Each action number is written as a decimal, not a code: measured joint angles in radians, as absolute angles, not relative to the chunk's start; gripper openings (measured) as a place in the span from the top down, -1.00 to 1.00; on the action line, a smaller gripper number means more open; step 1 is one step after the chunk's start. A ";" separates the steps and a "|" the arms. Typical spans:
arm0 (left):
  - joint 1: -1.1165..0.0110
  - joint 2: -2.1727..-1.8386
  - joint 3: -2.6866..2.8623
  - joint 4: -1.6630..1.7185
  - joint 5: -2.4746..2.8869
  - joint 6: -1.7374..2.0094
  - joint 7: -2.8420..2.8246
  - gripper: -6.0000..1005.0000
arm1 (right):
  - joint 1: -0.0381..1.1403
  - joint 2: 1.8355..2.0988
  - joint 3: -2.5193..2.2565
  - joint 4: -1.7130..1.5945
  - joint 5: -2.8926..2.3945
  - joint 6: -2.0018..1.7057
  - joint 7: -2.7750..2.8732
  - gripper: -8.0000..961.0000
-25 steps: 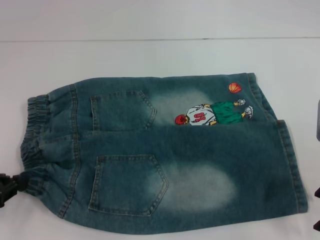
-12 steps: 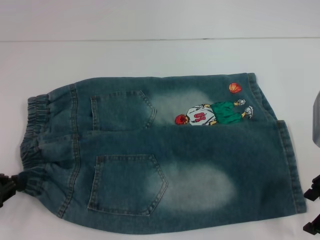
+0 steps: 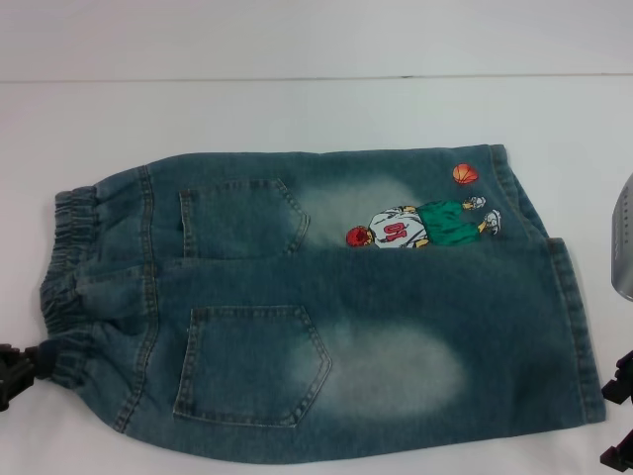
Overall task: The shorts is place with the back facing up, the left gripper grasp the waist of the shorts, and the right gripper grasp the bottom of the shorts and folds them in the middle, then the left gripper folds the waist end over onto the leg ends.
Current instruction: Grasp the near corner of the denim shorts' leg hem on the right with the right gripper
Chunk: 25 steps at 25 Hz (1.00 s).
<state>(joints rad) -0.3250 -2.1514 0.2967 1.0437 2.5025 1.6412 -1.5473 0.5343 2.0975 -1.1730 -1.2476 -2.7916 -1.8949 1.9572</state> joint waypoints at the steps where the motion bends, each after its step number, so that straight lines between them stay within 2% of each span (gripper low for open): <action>1: -0.325 -2.151 0.297 1.044 2.502 1.641 -1.547 0.88 | 0.535 2.097 -1.176 -1.248 -2.794 -1.895 1.960 -0.83; 14: -0.325 -2.150 0.294 1.035 2.503 1.640 -1.546 0.88 | 0.535 2.097 -1.193 -1.241 -2.799 -1.887 1.976 -0.83; 25: -0.324 -2.150 0.299 1.026 2.502 1.619 -1.543 0.88 | 0.531 2.096 -1.194 -1.246 -2.743 -1.850 1.967 -0.70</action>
<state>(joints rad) -0.3238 -2.1505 0.2994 1.0260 2.5019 1.6185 -1.5427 0.5313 2.0957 -1.1942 -1.2461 -2.7426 -1.8501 1.9668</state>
